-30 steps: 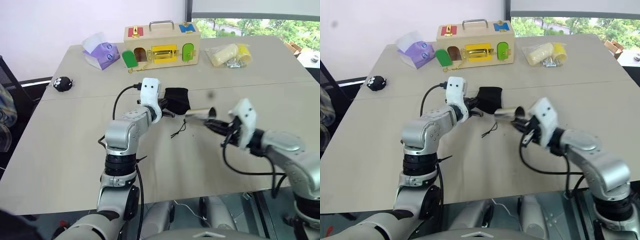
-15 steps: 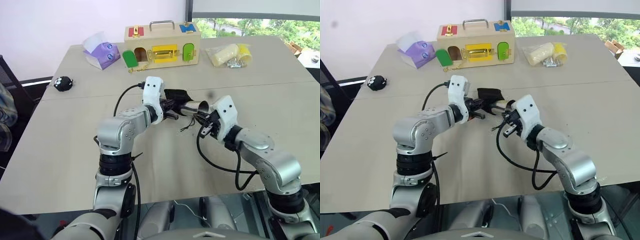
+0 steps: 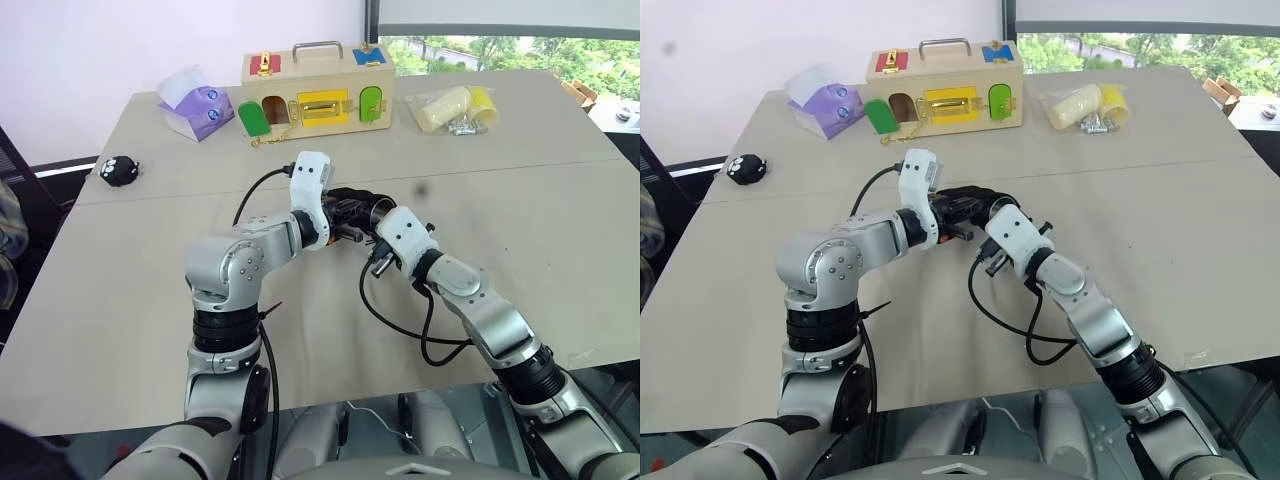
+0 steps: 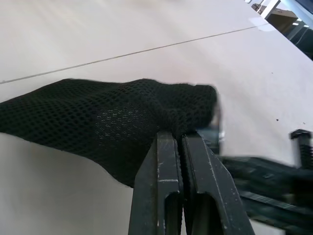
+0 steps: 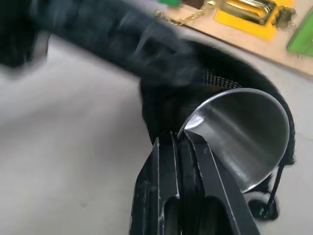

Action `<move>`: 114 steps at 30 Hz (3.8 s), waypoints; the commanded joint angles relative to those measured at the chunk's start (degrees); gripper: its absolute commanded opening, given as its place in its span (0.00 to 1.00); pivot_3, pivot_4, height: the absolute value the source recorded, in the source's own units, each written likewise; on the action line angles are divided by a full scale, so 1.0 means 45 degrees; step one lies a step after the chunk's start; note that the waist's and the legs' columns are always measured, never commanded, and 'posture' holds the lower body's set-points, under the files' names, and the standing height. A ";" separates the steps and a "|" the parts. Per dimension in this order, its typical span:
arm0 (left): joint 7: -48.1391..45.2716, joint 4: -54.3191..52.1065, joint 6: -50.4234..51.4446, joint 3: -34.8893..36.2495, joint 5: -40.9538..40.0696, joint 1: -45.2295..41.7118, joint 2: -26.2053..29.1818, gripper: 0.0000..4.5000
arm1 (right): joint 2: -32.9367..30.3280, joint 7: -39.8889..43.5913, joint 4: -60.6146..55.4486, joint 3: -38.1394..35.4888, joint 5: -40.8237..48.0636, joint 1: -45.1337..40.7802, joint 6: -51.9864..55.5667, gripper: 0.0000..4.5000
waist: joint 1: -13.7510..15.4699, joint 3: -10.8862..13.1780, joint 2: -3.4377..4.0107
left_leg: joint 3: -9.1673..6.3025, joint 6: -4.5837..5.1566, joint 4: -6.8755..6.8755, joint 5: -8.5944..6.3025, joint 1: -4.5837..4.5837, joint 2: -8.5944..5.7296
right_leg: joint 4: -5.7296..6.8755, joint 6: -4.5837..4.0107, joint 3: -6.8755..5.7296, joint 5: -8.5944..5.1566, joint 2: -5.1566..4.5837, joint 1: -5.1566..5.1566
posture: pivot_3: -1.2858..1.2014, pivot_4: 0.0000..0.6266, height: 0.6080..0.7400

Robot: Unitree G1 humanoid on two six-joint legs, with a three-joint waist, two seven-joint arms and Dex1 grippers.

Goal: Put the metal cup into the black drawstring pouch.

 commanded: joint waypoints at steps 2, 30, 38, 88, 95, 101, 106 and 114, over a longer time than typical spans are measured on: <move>-0.0268 -0.0415 -0.0124 0.0246 -0.0547 -0.0601 0.0100 0.00 | -0.1472 0.0686 0.2367 0.1413 -0.2856 -0.1234 -0.3885 0.01 | -0.0110 0.0001 0.0000 | 0.0008 -0.0001 0.0000 0.0000 0.0002 0.0001 | 0.0000 0.0000 0.0008 0.0000 0.0004 -0.0001 | 0.52 0.24 0.77; 0.0356 0.0907 -0.0905 0.0861 -0.0461 -0.0291 -0.0053 0.00 | -0.1207 0.2215 -0.1594 -0.2707 -0.1444 0.1828 -0.3037 0.78 | -0.0098 0.0001 -0.0001 | -0.0003 -0.0009 -0.0015 -0.0002 0.0020 0.0015 | -0.0003 -0.0001 0.0023 0.0001 0.0018 0.0001 | 0.52 0.24 0.77; 0.0393 0.0961 -0.1025 0.0958 -0.0414 -0.0213 -0.0026 0.00 | 0.1903 0.0898 0.1181 -0.3330 -0.0154 0.0718 -0.0169 0.78 | -0.0123 0.0002 0.0002 | 0.0008 -0.0012 -0.0013 0.0000 0.0033 0.0021 | 0.0014 -0.0016 0.0038 0.0009 0.0028 -0.0002 | 0.52 0.24 0.77; 0.0306 0.0137 -0.0938 0.1939 -0.1950 0.1051 0.0765 0.00 | 0.0965 0.0348 0.1642 -0.4796 0.0563 -0.0999 0.1165 0.72 | -0.0239 0.0002 0.0020 | 0.0015 -0.0020 -0.0039 -0.0005 0.0015 0.0019 | 0.0013 -0.0020 0.0077 0.0011 0.0026 -0.0056 | 0.52 0.24 0.77; 0.0111 -0.0444 -0.0635 0.1927 -0.2129 0.2161 0.1621 0.00 | 0.2505 0.0019 0.3314 -0.5000 0.1203 -0.1458 0.0597 0.72 | -0.0302 0.0003 0.0021 | 0.0011 -0.0022 -0.0063 -0.0004 0.0031 0.0013 | 0.0016 -0.0022 0.0094 0.0013 0.0039 -0.0062 | 0.52 0.24 0.77; 0.0345 -0.0710 -0.0585 0.1952 -0.2284 0.2312 0.1604 0.00 | 0.2821 0.0314 0.6046 -0.4548 0.0924 -0.2815 -0.0778 0.72 | -0.0351 0.0004 0.0022 | 0.0006 -0.0022 -0.0063 -0.0004 0.0030 0.0011 | 0.0013 -0.0023 0.0087 0.0013 0.0041 -0.0061 | 0.52 0.24 0.77; 0.0608 -0.0815 -0.0649 0.1969 -0.2317 0.2256 0.1455 0.00 | 0.3153 0.0462 0.9433 -0.4483 0.0714 -0.4346 -0.2199 0.72 | -0.0454 0.0003 0.0021 | 0.0005 -0.0022 -0.0068 -0.0004 0.0028 0.0013 | 0.0010 -0.0023 0.0088 0.0013 0.0039 -0.0064 | 0.52 0.24 0.77; 0.0797 -0.1042 -0.0671 0.2026 -0.2426 0.2375 0.1462 0.00 | 0.3629 0.0989 1.4244 -0.4333 0.0173 -0.6276 -0.4777 0.72 | -0.0525 0.0003 0.0022 | 0.0009 -0.0022 -0.0074 -0.0004 0.0040 0.0021 | 0.0010 -0.0031 0.0094 0.0017 0.0050 -0.0063 | 0.52 0.24 0.77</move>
